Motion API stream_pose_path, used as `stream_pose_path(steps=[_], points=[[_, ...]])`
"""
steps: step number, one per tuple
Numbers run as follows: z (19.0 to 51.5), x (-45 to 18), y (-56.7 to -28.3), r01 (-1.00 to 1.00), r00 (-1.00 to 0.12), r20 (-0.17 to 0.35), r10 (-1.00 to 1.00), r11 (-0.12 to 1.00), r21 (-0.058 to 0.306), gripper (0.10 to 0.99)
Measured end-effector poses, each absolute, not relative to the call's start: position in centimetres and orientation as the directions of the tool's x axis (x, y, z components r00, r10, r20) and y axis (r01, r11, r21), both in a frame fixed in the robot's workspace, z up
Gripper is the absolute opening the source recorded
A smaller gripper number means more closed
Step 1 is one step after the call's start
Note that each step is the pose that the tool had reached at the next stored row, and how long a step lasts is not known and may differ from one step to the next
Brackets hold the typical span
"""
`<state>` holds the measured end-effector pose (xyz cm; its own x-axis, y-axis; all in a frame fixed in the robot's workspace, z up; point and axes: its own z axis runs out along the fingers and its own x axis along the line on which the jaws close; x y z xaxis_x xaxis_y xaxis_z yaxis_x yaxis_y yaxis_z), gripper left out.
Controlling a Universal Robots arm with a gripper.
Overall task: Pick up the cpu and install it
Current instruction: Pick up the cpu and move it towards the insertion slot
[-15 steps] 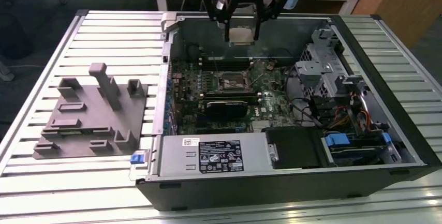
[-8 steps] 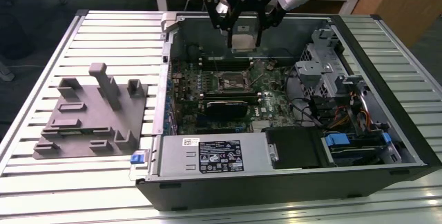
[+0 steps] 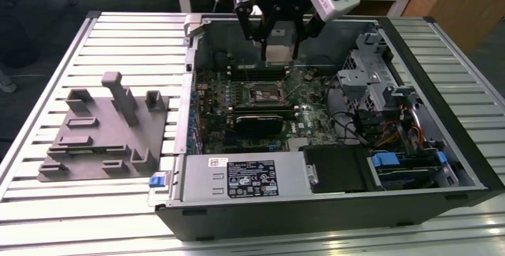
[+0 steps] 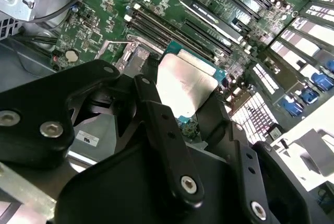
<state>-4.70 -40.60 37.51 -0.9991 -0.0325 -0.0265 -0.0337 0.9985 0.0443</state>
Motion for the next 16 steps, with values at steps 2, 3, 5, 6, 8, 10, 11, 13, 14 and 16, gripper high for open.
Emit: stream_pose_path(steps=[2, 3, 5, 6, 8, 10, 11, 13, 14, 16], points=[[37.3, -4.7, -40.6, -0.034, -0.999, -0.026, -0.032, 0.998, 0.044, 0.541], [37.2, -4.7, -40.5, -0.034, -0.999, -0.026, -0.032, 0.998, 0.044, 0.541], [37.0, -4.6, -40.4, -0.034, -0.999, -0.027, -0.033, 0.998, 0.044, 0.541], [36.9, -4.6, -40.4, -0.034, -0.999, -0.026, -0.033, 0.998, 0.044, 0.541], [36.7, -4.6, -40.3, -0.034, -0.999, -0.026, -0.033, 0.998, 0.044, 0.541], [36.5, -4.6, -40.2, -0.034, -0.999, -0.027, -0.033, 0.998, 0.044, 0.541], [36.4, -4.6, -40.1, -0.034, -0.999, -0.027, -0.033, 0.998, 0.044, 0.541], [36.3, -4.6, -40.0, -0.034, -0.999, -0.026, -0.033, 0.998, 0.044, 0.541], [36.2, -4.6, -39.9, -0.034, -0.999, -0.027, -0.033, 0.998, 0.044, 0.541], [36.0, -4.6, -39.8, -0.034, -0.999, -0.026, -0.033, 0.998, 0.044, 0.541]])
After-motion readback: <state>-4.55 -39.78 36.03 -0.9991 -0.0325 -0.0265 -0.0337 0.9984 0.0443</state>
